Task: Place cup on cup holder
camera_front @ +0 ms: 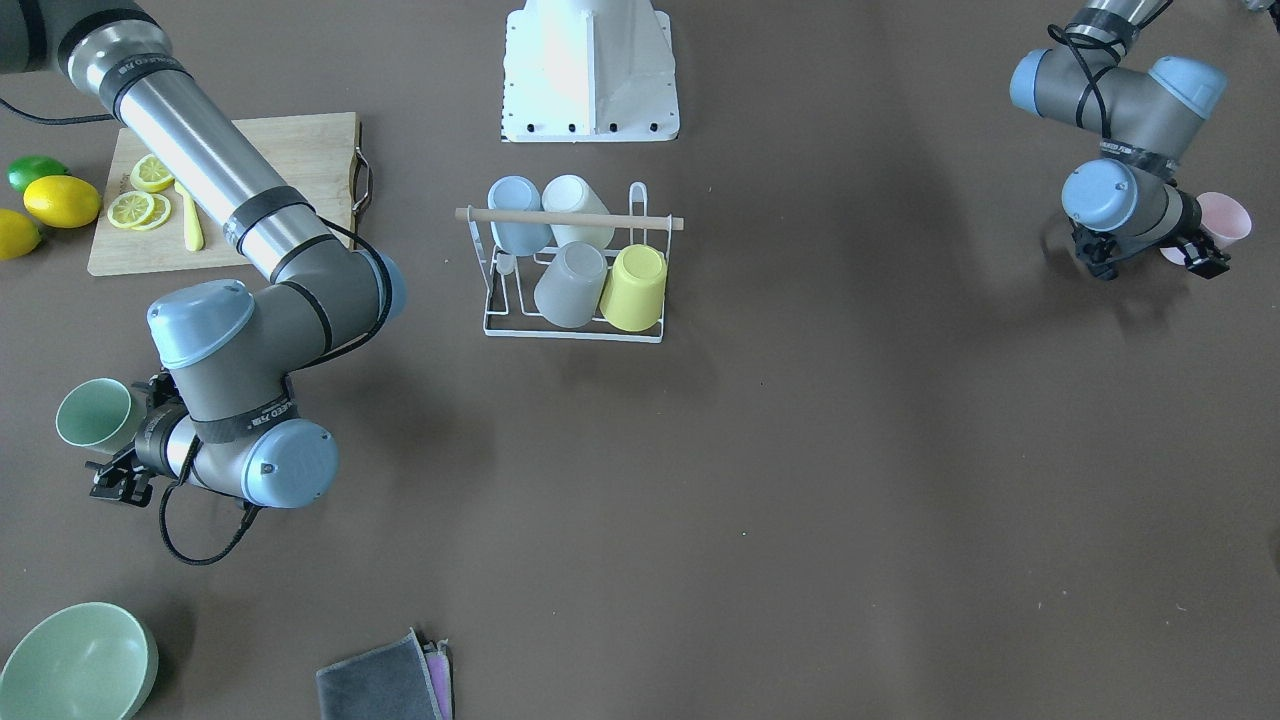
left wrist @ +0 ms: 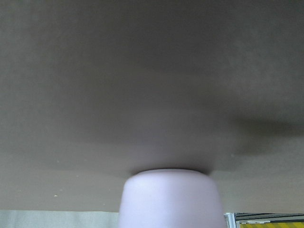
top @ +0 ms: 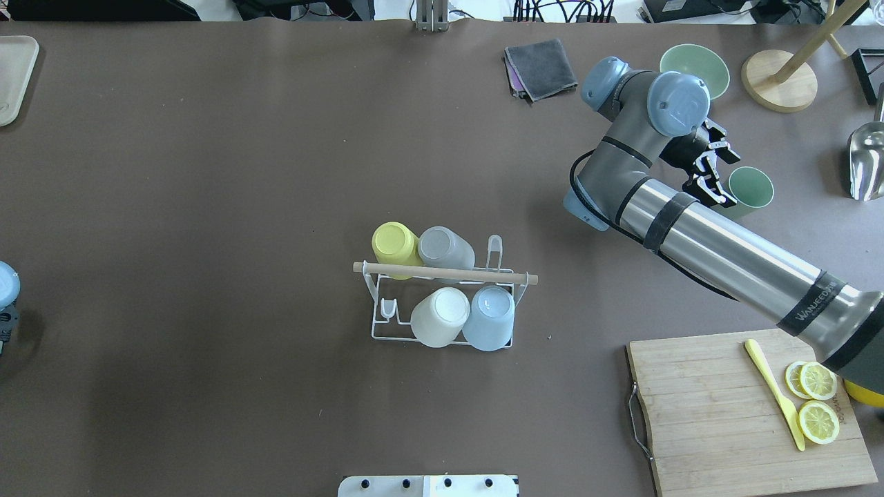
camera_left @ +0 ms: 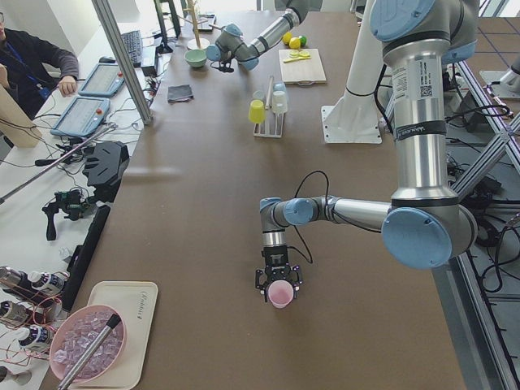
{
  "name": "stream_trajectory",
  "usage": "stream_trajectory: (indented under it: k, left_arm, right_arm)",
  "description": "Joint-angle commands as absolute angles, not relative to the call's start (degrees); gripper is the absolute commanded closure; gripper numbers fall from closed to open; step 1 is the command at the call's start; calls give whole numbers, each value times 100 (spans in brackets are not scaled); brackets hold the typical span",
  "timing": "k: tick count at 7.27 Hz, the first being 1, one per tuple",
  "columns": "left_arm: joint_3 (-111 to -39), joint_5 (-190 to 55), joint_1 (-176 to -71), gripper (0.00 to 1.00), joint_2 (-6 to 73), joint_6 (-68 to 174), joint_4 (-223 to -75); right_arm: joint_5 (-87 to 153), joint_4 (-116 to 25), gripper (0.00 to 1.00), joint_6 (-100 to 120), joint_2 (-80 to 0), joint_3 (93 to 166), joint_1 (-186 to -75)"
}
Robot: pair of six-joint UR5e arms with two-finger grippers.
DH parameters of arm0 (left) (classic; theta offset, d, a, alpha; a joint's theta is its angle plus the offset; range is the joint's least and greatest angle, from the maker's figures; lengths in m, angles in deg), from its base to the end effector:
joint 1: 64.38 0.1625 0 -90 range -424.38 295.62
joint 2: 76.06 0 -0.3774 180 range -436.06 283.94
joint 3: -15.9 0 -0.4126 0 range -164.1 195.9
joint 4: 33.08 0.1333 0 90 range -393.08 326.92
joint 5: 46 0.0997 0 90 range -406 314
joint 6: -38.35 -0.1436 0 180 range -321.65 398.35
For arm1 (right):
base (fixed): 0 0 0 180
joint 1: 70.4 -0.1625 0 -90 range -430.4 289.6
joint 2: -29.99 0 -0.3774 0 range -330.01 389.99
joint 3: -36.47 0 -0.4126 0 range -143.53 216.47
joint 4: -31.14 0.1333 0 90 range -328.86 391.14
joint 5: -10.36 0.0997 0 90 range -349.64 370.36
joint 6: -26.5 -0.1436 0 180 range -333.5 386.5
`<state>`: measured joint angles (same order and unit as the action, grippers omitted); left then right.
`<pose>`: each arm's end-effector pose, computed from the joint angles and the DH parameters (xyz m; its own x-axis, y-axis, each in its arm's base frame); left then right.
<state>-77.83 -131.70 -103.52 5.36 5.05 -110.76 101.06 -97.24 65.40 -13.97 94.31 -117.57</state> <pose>0.2254 -0.3692 0.7368 0.1049 0.9892 -0.1022 -0.9555 0.0718 -0.2861 -0.3817 -0.6053 0.4975 0.1849 -0.9452 0.2691 0.9441 0.0948 -0.3158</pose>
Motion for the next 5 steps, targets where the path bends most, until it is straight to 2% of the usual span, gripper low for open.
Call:
stream_trajectory:
  k: [1, 5]
  left_arm:
    - [-7700, -13170, -10358, 1, 532, 504, -11165]
    - [-7682, -13170, -10350, 1, 278, 495, -11464]
  right_arm:
    - [10089, -9718, 1, 6666, -1457, 9431, -11759]
    - [10089, -9727, 1, 6816, -1510, 9422, -11742]
